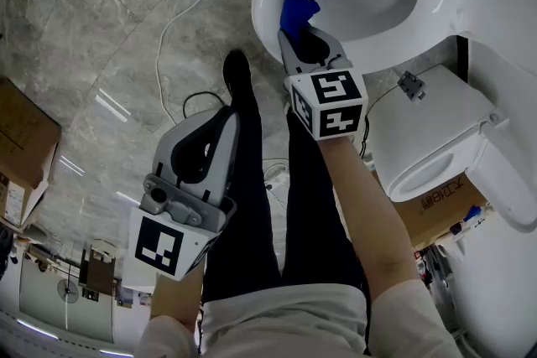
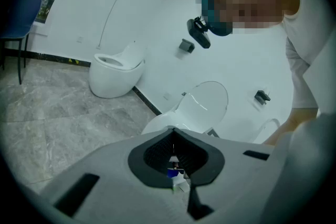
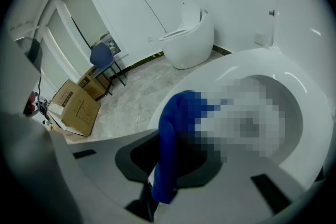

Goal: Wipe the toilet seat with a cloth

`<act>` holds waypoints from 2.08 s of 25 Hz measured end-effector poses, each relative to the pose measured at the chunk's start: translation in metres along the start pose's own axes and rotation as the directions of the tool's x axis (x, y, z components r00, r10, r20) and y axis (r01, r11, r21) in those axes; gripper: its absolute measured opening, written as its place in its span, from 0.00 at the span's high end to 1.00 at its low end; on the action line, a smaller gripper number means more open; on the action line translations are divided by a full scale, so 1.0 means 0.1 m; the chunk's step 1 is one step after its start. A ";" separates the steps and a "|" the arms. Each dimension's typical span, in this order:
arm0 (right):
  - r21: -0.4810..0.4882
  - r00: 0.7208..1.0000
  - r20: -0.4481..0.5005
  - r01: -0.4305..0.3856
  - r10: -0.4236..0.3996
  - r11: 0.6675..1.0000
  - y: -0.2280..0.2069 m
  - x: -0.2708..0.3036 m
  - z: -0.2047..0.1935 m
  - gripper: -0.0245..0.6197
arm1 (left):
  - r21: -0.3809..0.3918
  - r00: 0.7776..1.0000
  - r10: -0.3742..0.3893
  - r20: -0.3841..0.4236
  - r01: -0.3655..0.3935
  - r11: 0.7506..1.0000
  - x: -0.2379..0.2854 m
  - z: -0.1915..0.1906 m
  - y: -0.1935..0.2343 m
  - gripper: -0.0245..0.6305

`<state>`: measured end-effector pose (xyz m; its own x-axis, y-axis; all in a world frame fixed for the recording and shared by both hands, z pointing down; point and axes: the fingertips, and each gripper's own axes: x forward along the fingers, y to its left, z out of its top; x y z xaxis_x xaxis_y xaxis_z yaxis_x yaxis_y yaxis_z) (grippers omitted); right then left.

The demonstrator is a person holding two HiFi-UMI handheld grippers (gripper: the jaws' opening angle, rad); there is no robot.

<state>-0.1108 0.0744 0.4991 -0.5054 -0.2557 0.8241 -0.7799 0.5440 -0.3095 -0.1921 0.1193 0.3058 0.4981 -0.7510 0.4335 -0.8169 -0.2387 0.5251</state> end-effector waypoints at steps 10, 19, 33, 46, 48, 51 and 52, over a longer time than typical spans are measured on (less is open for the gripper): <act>-0.012 1.000 0.025 -0.005 0.005 1.000 0.04 0.05 0.13 0.88 | 0.000 1.000 0.004 0.006 -0.004 1.000 0.03 0.05 0.10 0.96; -0.025 0.999 0.043 -0.007 0.008 1.000 0.03 0.11 0.22 0.88 | -0.021 1.000 0.004 -0.020 -0.004 1.000 0.05 0.04 0.16 0.96; -0.090 0.999 0.040 -0.008 0.011 0.996 -0.03 0.21 0.46 0.88 | -0.030 1.000 0.012 -0.011 -0.012 0.999 0.09 0.06 0.20 0.96; -0.108 0.998 0.061 -0.011 0.018 0.994 -0.20 0.29 0.74 0.88 | -0.020 1.000 0.009 -0.016 -0.009 1.000 0.14 0.05 0.16 0.96; -0.106 0.998 0.065 -0.010 0.017 0.994 -0.25 0.31 0.80 0.88 | -0.021 1.000 0.008 -0.017 -0.008 1.000 0.16 0.03 0.15 0.96; -0.096 0.998 0.068 -0.012 0.018 0.995 -0.31 0.32 0.86 0.88 | -0.020 1.000 0.006 -0.020 -0.007 1.000 0.17 0.02 0.13 0.96; -0.103 0.997 0.069 -0.011 0.018 0.995 -0.33 0.32 0.89 0.88 | -0.020 1.000 0.006 -0.019 -0.007 1.000 0.17 0.02 0.13 0.96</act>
<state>-0.1343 -0.0224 0.4936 -0.5440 -0.3004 0.7834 -0.7322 0.6260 -0.2684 -0.1948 0.1023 0.3183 0.4984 -0.7404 0.4509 -0.8144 -0.2215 0.5364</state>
